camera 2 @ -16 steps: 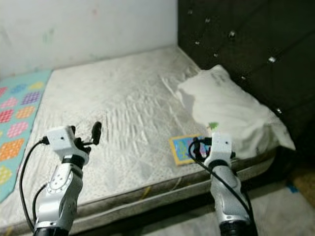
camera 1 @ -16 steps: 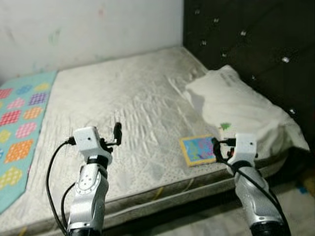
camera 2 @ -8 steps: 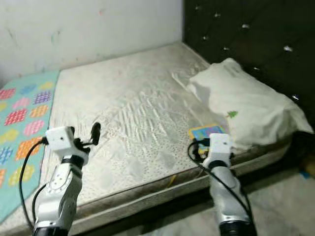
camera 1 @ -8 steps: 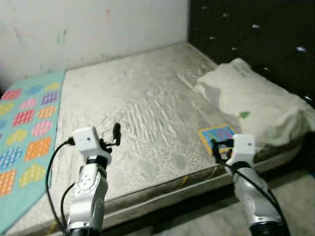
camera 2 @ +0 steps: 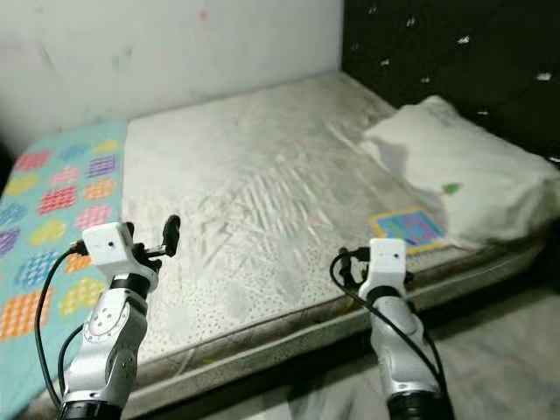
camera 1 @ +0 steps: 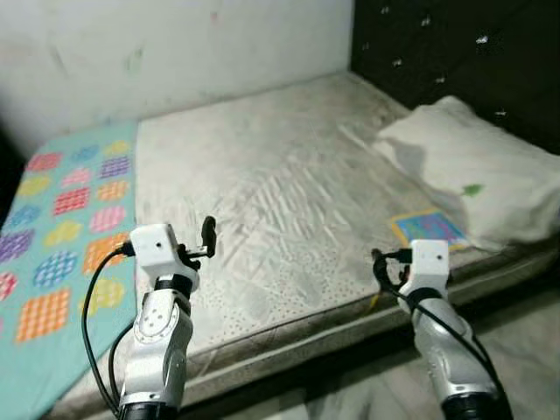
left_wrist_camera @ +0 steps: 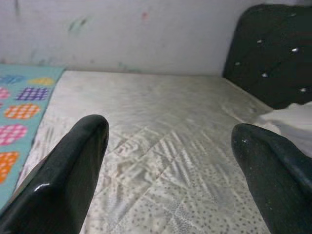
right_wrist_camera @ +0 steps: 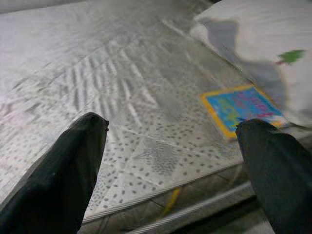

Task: Clean up the room

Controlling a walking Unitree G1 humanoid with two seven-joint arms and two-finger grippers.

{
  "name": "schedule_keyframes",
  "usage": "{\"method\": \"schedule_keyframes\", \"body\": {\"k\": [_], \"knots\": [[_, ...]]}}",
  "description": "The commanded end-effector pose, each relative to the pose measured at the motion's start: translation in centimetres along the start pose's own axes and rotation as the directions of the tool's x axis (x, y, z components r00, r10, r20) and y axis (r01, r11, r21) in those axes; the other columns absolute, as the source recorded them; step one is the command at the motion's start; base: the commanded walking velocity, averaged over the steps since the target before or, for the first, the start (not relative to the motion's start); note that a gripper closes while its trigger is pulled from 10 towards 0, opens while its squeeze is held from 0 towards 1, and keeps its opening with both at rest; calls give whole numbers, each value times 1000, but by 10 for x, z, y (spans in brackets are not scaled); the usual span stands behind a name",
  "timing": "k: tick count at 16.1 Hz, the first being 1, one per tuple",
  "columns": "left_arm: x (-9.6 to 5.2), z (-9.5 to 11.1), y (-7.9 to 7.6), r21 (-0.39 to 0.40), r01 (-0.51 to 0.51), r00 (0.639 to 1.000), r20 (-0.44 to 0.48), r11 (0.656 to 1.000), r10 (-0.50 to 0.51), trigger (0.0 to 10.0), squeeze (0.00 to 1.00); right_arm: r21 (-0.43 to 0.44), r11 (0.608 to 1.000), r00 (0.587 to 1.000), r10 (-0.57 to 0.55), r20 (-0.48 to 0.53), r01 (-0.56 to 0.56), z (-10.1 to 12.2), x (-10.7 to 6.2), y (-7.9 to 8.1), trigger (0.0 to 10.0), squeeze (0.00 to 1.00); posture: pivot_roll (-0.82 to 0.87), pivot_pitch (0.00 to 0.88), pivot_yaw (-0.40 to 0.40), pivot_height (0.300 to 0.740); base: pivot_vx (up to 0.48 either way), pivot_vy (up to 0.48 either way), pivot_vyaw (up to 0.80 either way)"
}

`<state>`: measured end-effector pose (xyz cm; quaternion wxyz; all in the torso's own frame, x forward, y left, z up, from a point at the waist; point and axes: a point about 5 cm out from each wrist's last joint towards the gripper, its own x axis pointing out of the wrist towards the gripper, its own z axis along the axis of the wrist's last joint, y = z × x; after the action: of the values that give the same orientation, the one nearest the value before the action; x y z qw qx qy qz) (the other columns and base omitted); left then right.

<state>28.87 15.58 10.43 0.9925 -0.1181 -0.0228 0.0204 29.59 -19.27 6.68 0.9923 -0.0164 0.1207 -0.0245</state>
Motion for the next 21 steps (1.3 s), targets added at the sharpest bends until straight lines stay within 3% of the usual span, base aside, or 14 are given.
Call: {"method": "schedule_keyframes", "body": {"k": [1,4,16,21], "knots": [[0,7,9,26,-9,1000,30,1000,8,10000,0,4,999,999,33,17,-33,5,3,12,10000,0,-223,0,110,740,0,0,0],[-1,10,9,14,8,999,43,1000,-9,10000,0,-5,999,999,38,24,-38,7,5,13,10000,0,-225,0,113,740,95,0,0],[0,11,5,-8,27,999,46,1000,-27,10000,0,-31,998,998,46,39,-45,8,5,14,10000,0,-227,0,118,740,375,0,0],[1,8,5,5,3,1000,30,1000,-3,10000,0,-37,999,999,39,35,-38,5,4,13,10000,0,-223,0,121,740,0,0,0]]}}
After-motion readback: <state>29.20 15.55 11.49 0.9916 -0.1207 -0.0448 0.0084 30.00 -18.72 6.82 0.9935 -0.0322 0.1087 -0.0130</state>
